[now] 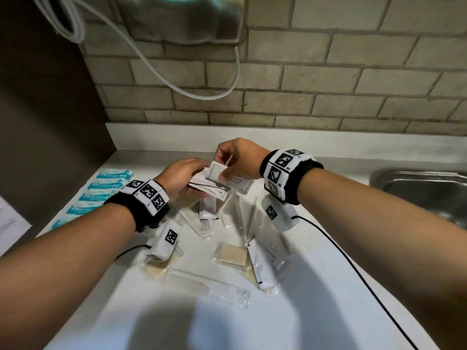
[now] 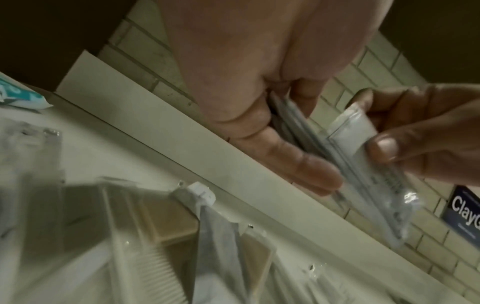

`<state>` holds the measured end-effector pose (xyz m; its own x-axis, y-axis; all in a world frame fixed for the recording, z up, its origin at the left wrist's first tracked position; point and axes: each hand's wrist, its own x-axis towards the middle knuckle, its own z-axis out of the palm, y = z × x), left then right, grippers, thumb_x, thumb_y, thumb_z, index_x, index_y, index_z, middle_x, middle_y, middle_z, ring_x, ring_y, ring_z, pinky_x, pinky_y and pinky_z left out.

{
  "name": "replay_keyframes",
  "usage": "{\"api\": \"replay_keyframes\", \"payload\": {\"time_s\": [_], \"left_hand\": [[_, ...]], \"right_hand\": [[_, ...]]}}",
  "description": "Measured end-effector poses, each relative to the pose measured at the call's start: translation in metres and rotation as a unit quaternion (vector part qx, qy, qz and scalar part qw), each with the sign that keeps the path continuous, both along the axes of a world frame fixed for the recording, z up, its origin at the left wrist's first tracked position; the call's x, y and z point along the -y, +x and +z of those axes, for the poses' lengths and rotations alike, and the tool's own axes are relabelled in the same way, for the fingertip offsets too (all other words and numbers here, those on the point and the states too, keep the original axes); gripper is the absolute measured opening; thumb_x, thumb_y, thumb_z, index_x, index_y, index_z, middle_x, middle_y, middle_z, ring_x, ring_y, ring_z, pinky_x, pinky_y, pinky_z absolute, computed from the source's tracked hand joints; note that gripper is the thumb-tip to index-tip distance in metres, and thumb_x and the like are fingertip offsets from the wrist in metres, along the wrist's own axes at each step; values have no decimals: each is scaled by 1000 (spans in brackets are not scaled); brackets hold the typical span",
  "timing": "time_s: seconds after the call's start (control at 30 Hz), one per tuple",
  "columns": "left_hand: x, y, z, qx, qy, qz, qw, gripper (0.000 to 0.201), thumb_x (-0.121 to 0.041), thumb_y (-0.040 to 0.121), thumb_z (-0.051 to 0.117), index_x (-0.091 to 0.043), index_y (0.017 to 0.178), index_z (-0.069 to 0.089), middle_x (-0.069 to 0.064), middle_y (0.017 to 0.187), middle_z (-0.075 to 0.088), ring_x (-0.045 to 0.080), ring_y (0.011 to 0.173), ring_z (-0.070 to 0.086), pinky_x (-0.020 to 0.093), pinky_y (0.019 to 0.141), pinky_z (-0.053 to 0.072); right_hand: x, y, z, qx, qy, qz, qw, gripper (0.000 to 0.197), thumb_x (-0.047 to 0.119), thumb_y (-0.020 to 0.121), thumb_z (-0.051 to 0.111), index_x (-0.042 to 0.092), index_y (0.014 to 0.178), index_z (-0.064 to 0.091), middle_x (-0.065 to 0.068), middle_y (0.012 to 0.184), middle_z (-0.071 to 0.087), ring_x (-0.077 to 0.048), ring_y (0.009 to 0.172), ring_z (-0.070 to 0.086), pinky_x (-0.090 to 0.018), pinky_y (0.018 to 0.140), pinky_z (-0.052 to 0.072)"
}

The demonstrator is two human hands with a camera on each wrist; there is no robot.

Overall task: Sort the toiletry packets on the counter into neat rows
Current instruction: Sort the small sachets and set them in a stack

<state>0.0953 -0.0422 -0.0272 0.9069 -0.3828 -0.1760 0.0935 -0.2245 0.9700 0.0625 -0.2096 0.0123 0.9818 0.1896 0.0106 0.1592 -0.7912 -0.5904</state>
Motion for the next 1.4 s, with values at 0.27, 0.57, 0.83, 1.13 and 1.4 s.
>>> {"api": "replay_keyframes", "payload": {"time_s": [0.27,0.57,0.83,1.13,1.4], "left_hand": [[-41,6,-5,-15,14,-6,1000,22,-16,96,57,-6,115,61,17,102,65,22,78,65,38,60,62],[-89,35,-1,27,25,102,994,21,-14,101,46,-23,119,53,18,117,61,25,75,67,25,47,58],[-86,35,-11,23,9,92,995,26,-6,101,42,-9,120,59,20,119,60,29,86,66,22,49,58],[-53,26,-15,3,22,73,997,24,-6,98,45,-10,113,63,16,107,66,34,93,68,36,61,59],[20,15,-9,28,-12,-19,999,20,-2,98,43,-6,102,62,16,104,65,19,83,67,29,55,61]], "right_hand": [[-48,26,-22,55,-23,-3,998,49,27,65,86,16,97,51,3,83,59,-17,69,52,-30,67,44],[-59,25,-83,-107,-222,-59,967,77,57,76,68,10,131,41,-9,120,49,-30,108,55,-39,86,48],[-66,30,-89,-133,-182,-143,964,46,38,67,67,9,95,45,-4,93,57,-26,79,62,-37,72,55],[8,9,-57,-128,-52,-199,970,32,2,81,57,-5,111,63,-22,107,69,-20,79,55,-30,65,52],[77,-50,-44,-149,-34,-211,965,20,14,91,52,15,110,58,-2,94,59,-19,84,56,-24,63,44]]}}
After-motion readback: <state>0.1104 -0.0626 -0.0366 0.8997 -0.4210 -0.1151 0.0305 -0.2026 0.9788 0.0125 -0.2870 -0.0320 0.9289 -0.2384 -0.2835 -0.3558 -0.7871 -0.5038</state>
